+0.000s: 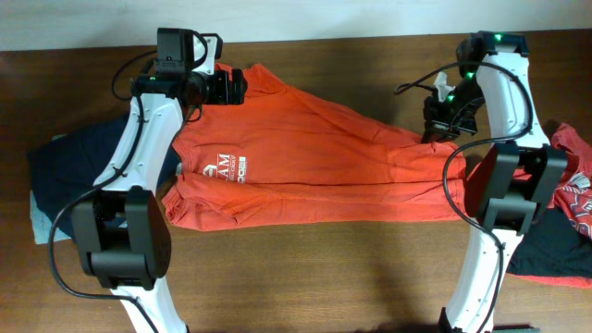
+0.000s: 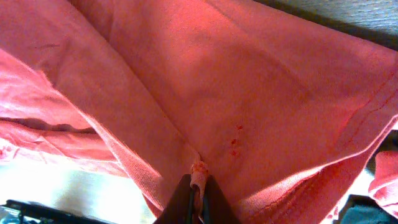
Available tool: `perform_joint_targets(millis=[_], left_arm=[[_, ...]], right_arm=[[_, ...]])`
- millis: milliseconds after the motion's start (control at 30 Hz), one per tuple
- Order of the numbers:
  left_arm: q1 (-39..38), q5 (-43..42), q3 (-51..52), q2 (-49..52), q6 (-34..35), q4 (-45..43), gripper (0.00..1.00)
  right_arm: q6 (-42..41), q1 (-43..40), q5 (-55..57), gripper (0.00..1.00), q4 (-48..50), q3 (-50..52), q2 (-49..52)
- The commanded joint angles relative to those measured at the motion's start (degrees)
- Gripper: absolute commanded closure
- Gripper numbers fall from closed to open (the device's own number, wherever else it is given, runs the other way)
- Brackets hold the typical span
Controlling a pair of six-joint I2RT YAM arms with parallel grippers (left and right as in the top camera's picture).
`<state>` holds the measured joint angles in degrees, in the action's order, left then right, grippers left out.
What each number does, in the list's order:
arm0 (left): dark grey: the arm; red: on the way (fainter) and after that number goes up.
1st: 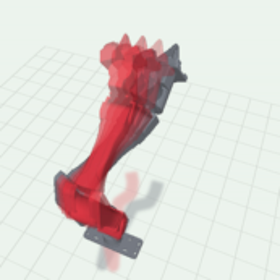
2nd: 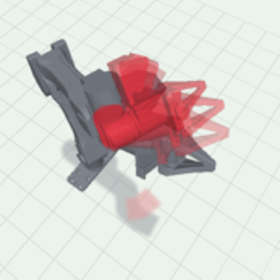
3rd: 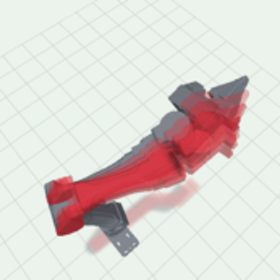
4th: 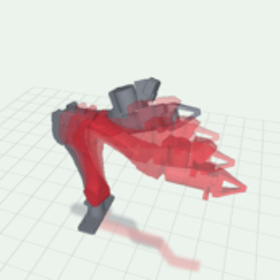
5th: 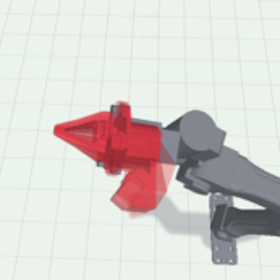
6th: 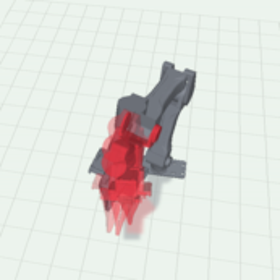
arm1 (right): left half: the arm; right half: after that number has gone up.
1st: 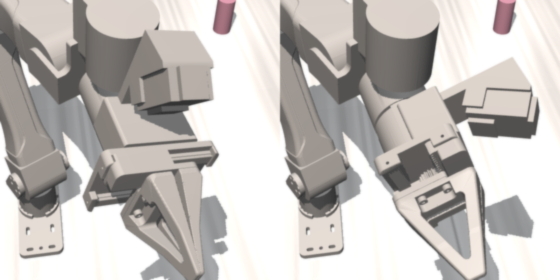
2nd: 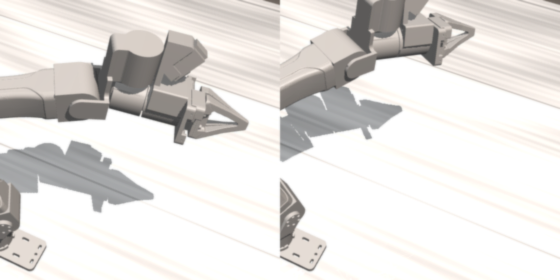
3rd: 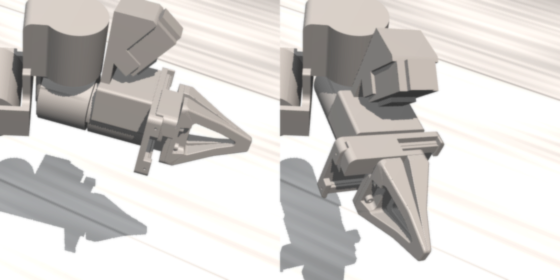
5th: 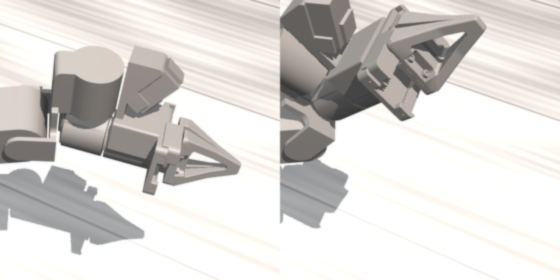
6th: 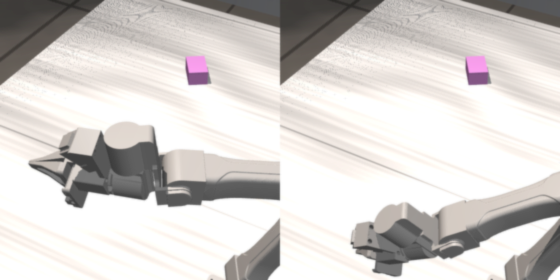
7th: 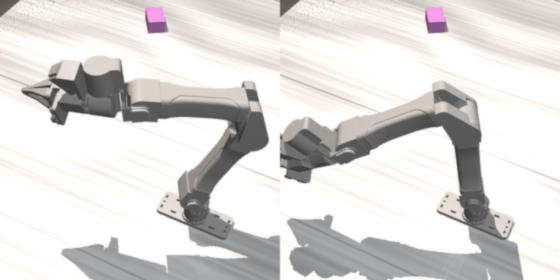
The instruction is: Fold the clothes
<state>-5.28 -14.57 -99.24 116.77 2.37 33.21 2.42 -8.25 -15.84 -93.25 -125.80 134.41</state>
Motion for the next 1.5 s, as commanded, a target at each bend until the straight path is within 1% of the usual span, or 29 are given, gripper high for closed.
perform_joint_targets(millis=[0, 100, 367, 500, 567, 600, 667, 700, 1000, 1067, 1100, 1133, 1200, 1300, 1400, 1433, 1467], left_arm=[[0.20, -0.63, -1.27, -2.23, -2.67, -0.66, 0.01], [0.20, -0.63, -1.27, -2.23, -2.67, -1.27, 0.01], [0.20, -0.63, -1.27, -2.23, -2.64, -1.66, 0.01], [0.20, -0.66, -1.27, -2.23, -2.64, -1.38, 0.01], [0.20, -0.66, -1.27, -2.23, -2.64, -1.18, 0.01], [0.20, -0.66, -1.27, -2.23, -2.64, -1.16, 0.01], [0.20, -0.66, -1.27, -2.23, -2.64, -1.07, 0.01], [0.20, -0.66, -1.27, -2.23, -2.64, -1.01, 0.01], [0.20, -0.92, -1.27, -2.23, -3.02, -0.96, 0.01], [0.17, -2.86, -1.27, -2.21, -5.53, -0.46, 0.01], [0.17, -3.06, -1.27, -2.21, -5.73, -0.13, 0.01], [0.17, -3.06, -1.27, -2.21, -5.73, 0.15, 0.01], [0.17, -3.15, -1.27, -2.21, -6.56, 0.57, 0.01], [0.17, -3.28, -1.29, -2.23, -9.86, 1.20, 0.01], [-0.09, -2.43, -1.38, -2.23, -15.78, 0.94, 0.01], [-0.11, -0.28, -1.38, -2.23, -17.07, 0.17, 0.01], [-0.20, 3.67, -1.38, -2.12, -17.77, -0.94, 0.01]], right_arm=[[0.57, 0.81, 1.55, 0.96, -0.46, -0.83, -2.47], [0.59, 0.85, 1.57, 0.96, -1.07, -0.63, -2.47], [0.57, 0.85, 2.19, 0.96, -0.98, 5.73, -2.47], [0.59, 0.85, 2.21, 0.95, -1.09, 6.67, -2.47], [0.59, 0.85, 2.21, 0.85, -1.51, 6.67, -2.47], [0.59, 0.85, 2.43, 0.60, -1.92, 6.67, -2.47], [0.59, 0.85, 2.84, 0.50, -2.01, 6.67, -2.47], [0.59, 0.85, 2.86, 0.49, -2.08, 6.67, -2.47], [0.55, 0.74, 2.93, 0.49, -1.01, 6.67, -2.47], [0.83, 0.81, -0.55, 0.49, 1.81, 6.60, -2.49], [2.21, 0.92, -3.17, 0.49, 2.97, 6.56, -2.49], [5.97, 1.29, -8.04, 0.49, 5.18, 6.51, -2.49], [7.50, 2.56, -11.43, 0.48, 9.94, 6.47, -2.49], [9.60, 4.66, -11.43, 0.49, 14.91, 6.47, -2.49], [11.15, 7.15, -11.89, 0.49, 18.69, 6.34, -2.49], [11.15, 7.74, -11.89, 0.49, 19.23, 6.03, -2.49], [11.10, 8.39, -12.26, 0.50, 19.74, 5.46, -2.51]])
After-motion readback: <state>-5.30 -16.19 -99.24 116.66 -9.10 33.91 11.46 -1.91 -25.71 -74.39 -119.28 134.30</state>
